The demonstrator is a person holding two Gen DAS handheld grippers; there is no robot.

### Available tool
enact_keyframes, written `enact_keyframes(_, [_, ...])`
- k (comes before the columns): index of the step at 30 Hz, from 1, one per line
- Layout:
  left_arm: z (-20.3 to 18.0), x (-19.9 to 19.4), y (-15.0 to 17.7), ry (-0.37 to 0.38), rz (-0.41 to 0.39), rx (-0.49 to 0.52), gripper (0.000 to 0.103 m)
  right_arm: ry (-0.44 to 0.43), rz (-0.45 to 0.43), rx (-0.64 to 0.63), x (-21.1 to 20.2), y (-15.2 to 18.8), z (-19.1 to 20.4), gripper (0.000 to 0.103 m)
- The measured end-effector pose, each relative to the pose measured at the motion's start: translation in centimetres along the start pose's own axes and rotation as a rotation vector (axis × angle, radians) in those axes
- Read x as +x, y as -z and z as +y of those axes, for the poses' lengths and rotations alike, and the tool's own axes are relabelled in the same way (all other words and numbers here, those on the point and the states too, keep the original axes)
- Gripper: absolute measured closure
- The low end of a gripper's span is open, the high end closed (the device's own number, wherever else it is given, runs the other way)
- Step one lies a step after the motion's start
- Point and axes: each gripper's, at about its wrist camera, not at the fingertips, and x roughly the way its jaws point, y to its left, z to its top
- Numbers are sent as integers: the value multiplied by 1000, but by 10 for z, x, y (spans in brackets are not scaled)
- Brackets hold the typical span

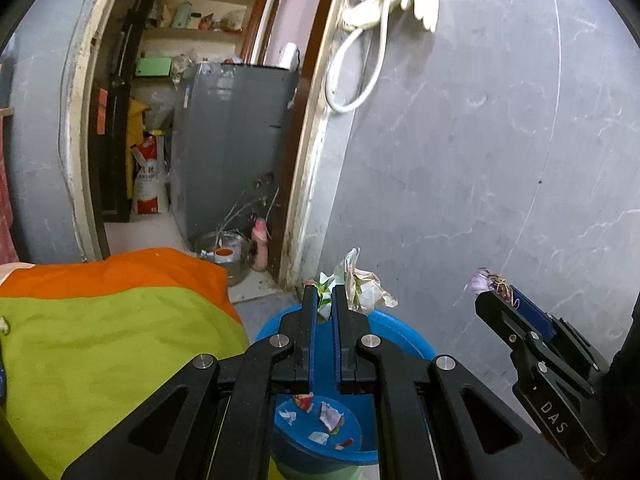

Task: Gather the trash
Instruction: 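Open both tools to drop the pieces into the blue bucket, then move both open tools back to the remaining trash on the bedspread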

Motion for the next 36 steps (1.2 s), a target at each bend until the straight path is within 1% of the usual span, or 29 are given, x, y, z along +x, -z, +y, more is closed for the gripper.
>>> enact_keyframes(6, [-3, 22, 5, 4, 47, -5, 99, 6, 25, 13, 10, 4, -7, 71])
enact_keyframes(11, [3, 34, 10, 5, 93, -44, 99, 7, 52, 47, 22, 5, -15, 68])
enact_keyframes(16, [8, 43, 13, -8, 133, -55, 95, 9, 64, 79, 29, 5, -22, 66])
enact_keyframes(17, [9, 43, 14, -11, 138, -56, 92, 8, 64, 83, 29, 5, -23, 64])
enact_keyframes(20, [13, 42, 16, -20, 139, -67, 74, 13, 60, 90, 27, 5, -26, 61])
enact_keyframes(22, [15, 39, 16, -26, 131, -73, 70, 17, 54, 97, 25, 5, -27, 56])
enact_keyframes(23, [16, 37, 16, -34, 127, -70, 66, 21, 49, 101, 24, 5, -28, 52])
enact_keyframes(24, [16, 35, 16, -44, 123, -68, 59, 24, 43, 105, 22, 5, -29, 50])
enact_keyframes(25, [17, 33, 16, -56, 121, -70, 54, 28, 37, 107, 20, 5, -31, 50])
enact_keyframes(26, [20, 29, 15, -67, 106, -75, 47, 34, 31, 109, 18, 4, -31, 47])
enact_keyframes(27, [22, 26, 14, -74, 94, -79, 41, 38, 27, 112, 18, 2, -32, 40])
enact_keyframes(28, [24, 22, 14, -84, 82, -83, 37, 43, 14, 121, 15, 1, -34, 36])
enact_keyframes(30, [31, 14, 13, -105, 64, -89, 16, 50, -8, 135, 9, 0, -37, 24])
enact_keyframes(32, [38, 4, 11, -132, 35, -93, 9, 60, -22, 140, 5, -1, -39, 19])
enact_keyframes(34, [42, -3, 10, -150, 18, -92, 6, 67, -27, 147, 3, -2, -41, 12])
enact_keyframes(35, [44, -6, 10, -163, 15, -88, 5, 67, -28, 150, 3, -2, -41, 5])
enact_keyframes(36, [47, -10, 10, -176, 13, -83, 5, 66, -30, 154, 2, -2, -41, 0])
